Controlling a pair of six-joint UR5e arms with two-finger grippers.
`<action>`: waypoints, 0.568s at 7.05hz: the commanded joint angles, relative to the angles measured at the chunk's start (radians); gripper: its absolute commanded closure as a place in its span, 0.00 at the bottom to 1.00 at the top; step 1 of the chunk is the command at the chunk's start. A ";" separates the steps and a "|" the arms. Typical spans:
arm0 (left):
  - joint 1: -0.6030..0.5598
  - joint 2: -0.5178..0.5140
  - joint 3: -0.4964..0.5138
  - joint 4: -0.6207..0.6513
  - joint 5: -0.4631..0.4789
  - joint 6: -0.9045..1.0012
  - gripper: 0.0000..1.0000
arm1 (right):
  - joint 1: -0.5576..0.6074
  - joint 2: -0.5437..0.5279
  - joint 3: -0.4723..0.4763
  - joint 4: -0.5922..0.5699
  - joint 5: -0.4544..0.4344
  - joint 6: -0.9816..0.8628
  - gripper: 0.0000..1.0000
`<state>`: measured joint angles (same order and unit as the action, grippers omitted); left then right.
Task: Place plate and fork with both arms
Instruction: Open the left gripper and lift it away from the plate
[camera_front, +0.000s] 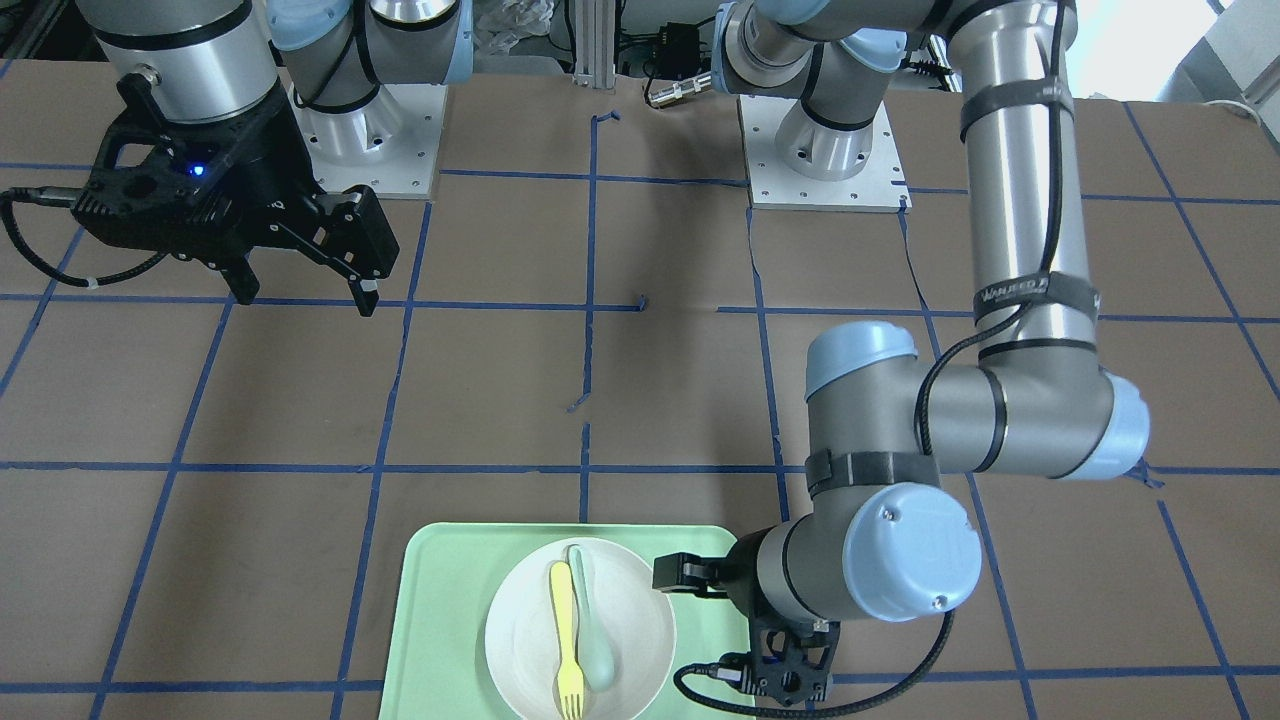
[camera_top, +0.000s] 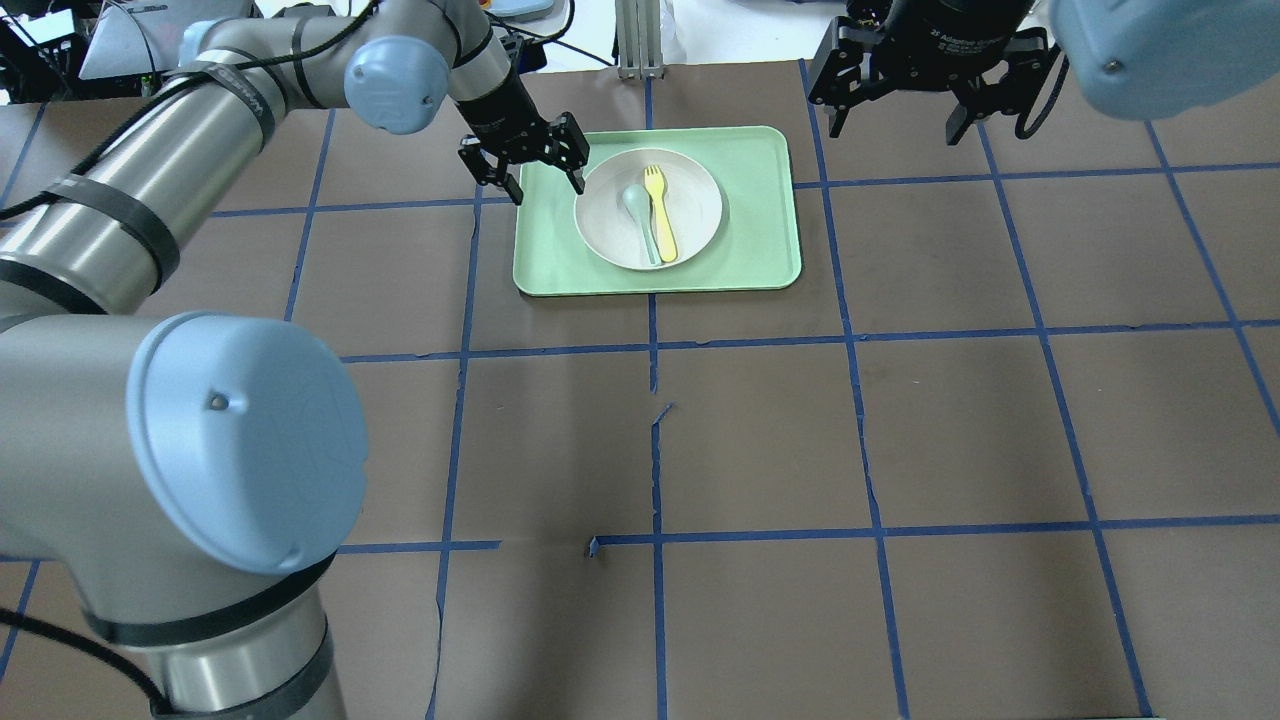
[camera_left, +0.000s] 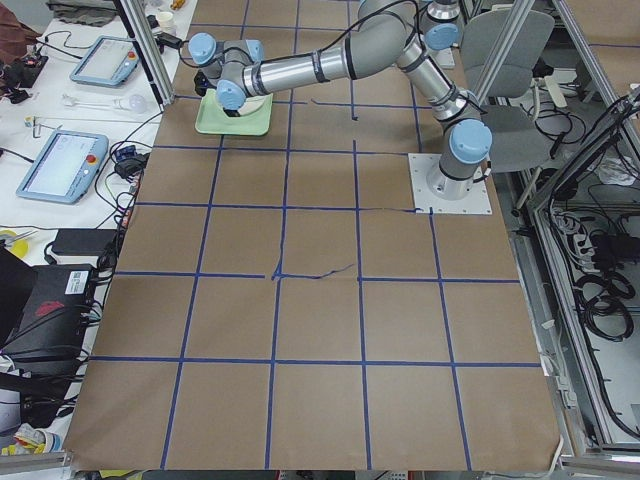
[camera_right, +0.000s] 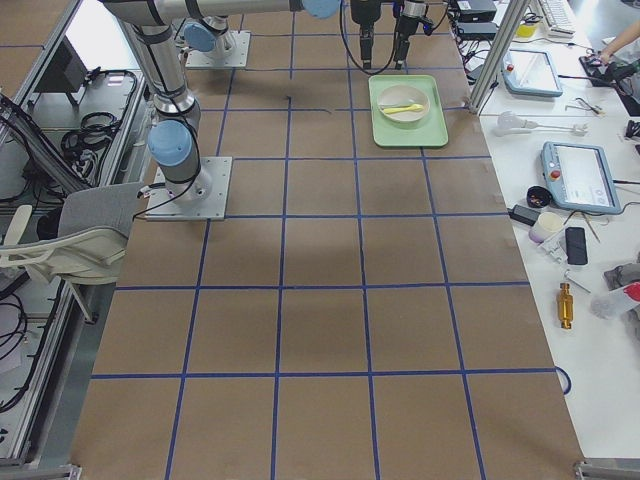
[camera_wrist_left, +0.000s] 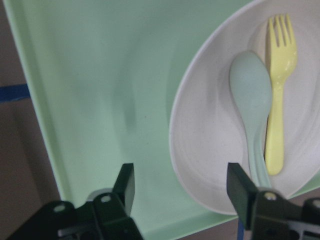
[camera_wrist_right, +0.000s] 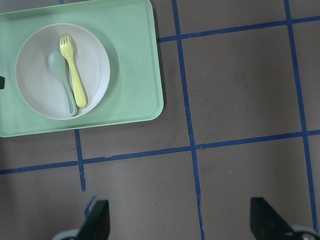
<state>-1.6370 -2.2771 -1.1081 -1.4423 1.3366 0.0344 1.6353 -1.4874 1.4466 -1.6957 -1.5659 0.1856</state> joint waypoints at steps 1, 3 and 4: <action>0.006 0.156 -0.018 -0.172 0.073 0.004 0.00 | 0.000 0.002 0.000 -0.007 0.000 0.000 0.00; 0.014 0.327 -0.099 -0.246 0.170 0.005 0.00 | -0.009 0.007 -0.014 -0.001 -0.008 -0.002 0.00; 0.025 0.422 -0.145 -0.291 0.240 0.001 0.00 | -0.011 0.016 -0.021 0.001 -0.013 -0.015 0.00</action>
<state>-1.6229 -1.9659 -1.1998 -1.6769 1.4942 0.0383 1.6263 -1.4795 1.4340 -1.6980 -1.5731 0.1812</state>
